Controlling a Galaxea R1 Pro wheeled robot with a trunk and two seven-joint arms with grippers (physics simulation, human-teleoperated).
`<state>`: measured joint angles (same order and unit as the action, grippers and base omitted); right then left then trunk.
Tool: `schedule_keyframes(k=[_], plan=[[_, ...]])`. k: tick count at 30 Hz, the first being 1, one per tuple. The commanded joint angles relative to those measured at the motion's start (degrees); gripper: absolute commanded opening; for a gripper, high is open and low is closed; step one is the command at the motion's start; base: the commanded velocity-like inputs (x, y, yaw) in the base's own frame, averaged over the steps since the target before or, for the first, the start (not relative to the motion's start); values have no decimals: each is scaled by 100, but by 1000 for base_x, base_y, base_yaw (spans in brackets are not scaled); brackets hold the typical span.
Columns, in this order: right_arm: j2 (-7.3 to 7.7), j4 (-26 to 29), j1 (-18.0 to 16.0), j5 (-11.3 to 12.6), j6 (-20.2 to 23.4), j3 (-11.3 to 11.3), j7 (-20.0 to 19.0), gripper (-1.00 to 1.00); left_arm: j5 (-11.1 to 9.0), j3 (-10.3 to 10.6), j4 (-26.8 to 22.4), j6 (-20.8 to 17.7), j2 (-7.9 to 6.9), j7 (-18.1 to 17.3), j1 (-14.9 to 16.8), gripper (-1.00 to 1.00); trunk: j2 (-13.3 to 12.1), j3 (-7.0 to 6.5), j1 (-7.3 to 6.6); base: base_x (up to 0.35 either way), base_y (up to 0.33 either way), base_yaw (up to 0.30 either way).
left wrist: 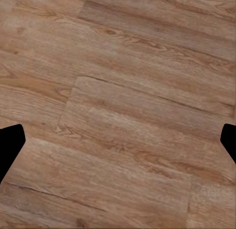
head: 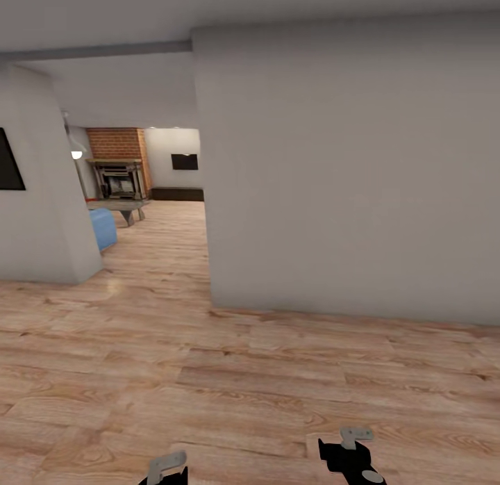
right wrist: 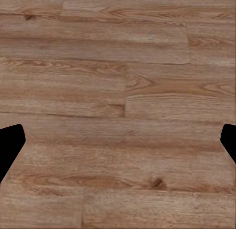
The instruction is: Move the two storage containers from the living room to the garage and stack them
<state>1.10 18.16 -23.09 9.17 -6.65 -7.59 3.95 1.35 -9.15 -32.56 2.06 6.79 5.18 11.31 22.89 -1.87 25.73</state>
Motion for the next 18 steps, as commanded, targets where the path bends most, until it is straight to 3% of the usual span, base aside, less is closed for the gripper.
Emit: schedule_keyframes(k=[1,18], plan=[[4,-4,-2,59,-20,-49,27,100,14,-21,6,19,4,0,4,100,3,2,5,327,0,0],[4,-5,-2,59,-20,-49,27,100,14,-25,4,14,6,7,2,100,3,2,5,327,0,0]])
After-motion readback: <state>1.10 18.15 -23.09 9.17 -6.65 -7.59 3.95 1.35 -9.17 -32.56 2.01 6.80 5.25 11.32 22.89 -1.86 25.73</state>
